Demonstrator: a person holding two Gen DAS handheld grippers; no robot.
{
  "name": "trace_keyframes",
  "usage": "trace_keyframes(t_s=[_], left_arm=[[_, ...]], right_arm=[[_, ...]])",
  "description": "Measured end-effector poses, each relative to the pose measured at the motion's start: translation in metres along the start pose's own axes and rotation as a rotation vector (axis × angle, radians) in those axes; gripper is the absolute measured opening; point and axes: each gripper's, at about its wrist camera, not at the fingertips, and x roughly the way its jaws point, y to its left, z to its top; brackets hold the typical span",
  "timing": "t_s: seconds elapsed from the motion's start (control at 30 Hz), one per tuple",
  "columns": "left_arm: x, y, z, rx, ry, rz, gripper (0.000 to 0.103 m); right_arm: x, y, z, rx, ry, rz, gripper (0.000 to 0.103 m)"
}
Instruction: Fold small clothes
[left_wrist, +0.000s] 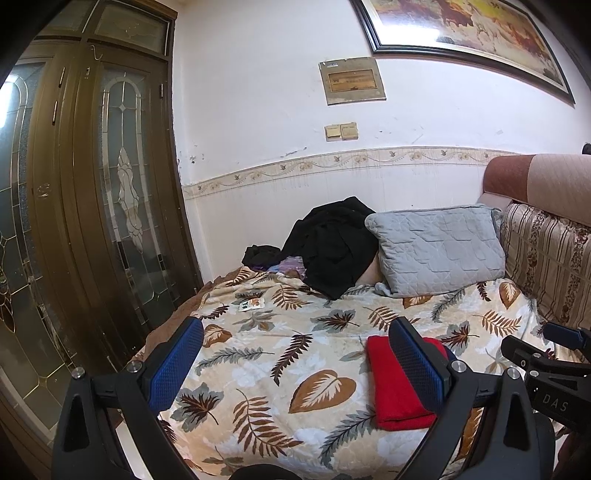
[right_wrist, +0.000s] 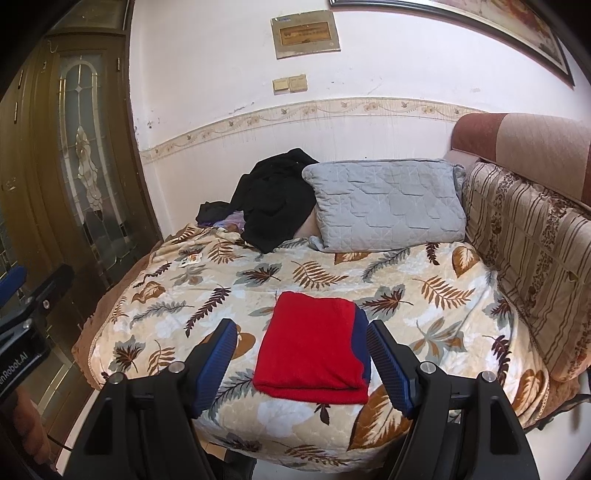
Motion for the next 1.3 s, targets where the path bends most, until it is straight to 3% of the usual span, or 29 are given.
trace_keyframes(t_s=[1.3], left_arm=[[0.01,0.001,0.006,-0.002,0.001,-0.007,0.1]], right_arm=[[0.012,-0.002,0.006,-0.005,0.006,-0.004,0.077]])
